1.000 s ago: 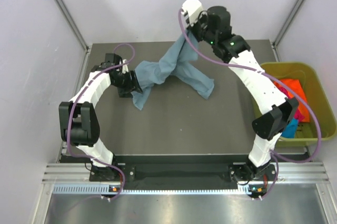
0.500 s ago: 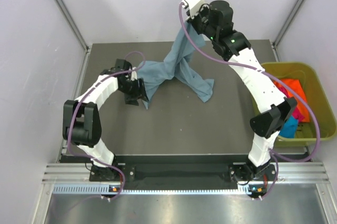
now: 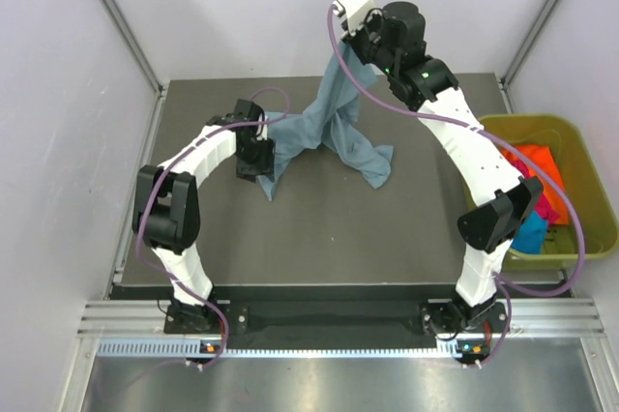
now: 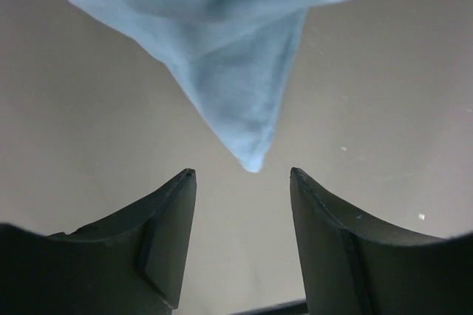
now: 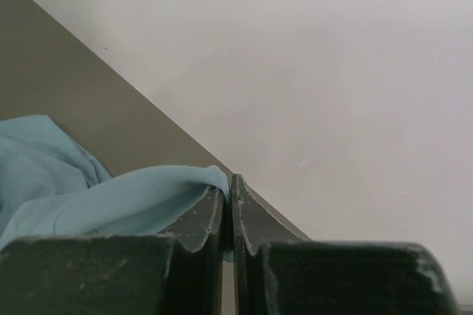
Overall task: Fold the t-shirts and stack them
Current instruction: Flatten the tshirt out
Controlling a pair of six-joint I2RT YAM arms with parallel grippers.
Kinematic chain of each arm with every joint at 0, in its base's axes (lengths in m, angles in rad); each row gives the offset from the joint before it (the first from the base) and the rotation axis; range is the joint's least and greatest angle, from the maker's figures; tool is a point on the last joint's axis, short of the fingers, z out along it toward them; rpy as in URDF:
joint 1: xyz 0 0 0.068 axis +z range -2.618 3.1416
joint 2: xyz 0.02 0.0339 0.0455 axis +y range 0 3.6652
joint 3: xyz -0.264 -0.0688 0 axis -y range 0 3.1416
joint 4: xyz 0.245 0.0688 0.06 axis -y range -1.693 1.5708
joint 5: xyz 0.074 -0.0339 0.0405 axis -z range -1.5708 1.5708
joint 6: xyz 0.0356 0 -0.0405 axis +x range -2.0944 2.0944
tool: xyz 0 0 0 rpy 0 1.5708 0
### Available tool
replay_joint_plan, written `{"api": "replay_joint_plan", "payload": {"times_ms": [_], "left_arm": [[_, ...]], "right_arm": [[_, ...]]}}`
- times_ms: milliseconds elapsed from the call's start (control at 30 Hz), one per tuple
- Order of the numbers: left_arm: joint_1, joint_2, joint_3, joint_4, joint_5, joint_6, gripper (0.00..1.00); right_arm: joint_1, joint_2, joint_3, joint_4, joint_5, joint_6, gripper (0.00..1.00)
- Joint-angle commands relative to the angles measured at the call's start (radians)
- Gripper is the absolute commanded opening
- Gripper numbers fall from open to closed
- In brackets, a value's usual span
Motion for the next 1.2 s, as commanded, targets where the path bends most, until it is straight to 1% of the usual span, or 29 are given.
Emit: {"api": "replay_joint_plan", "payload": {"times_ms": [0, 133, 333, 667, 800, 1067, 1167], "left_arm": [[0.003, 0.030, 0.040, -0.017, -0.082, 0.056, 0.58], [-0.005, 0.045, 0.029, -0.027, -0.077, 0.065, 0.52], [-0.020, 0.008, -0.024, -0.034, -0.077, 0.062, 0.52], [-0.062, 0.040, -0.040, -0.024, -0.076, 0.068, 0.51], [-0.086, 0.063, -0.034, -0.012, -0.076, 0.064, 0.51], [-0.091, 0.119, 0.025, -0.011, -0.102, 0.079, 0.50], [-0.091, 0.125, 0.023, -0.007, -0.103, 0.079, 0.43]], "right_arm": [[-0.013, -0.013, 0.061, 0.062, 0.000, 0.027, 0.00], [-0.023, 0.001, 0.076, 0.064, -0.004, 0.032, 0.00], [-0.033, 0.018, 0.094, 0.064, -0.012, 0.044, 0.00], [-0.046, 0.026, 0.097, 0.062, -0.020, 0.061, 0.00], [-0.050, 0.027, 0.096, 0.061, -0.024, 0.065, 0.00], [-0.070, 0.020, 0.084, 0.055, -0.031, 0.076, 0.00], [-0.076, 0.021, 0.076, 0.056, -0.034, 0.082, 0.00]]}}
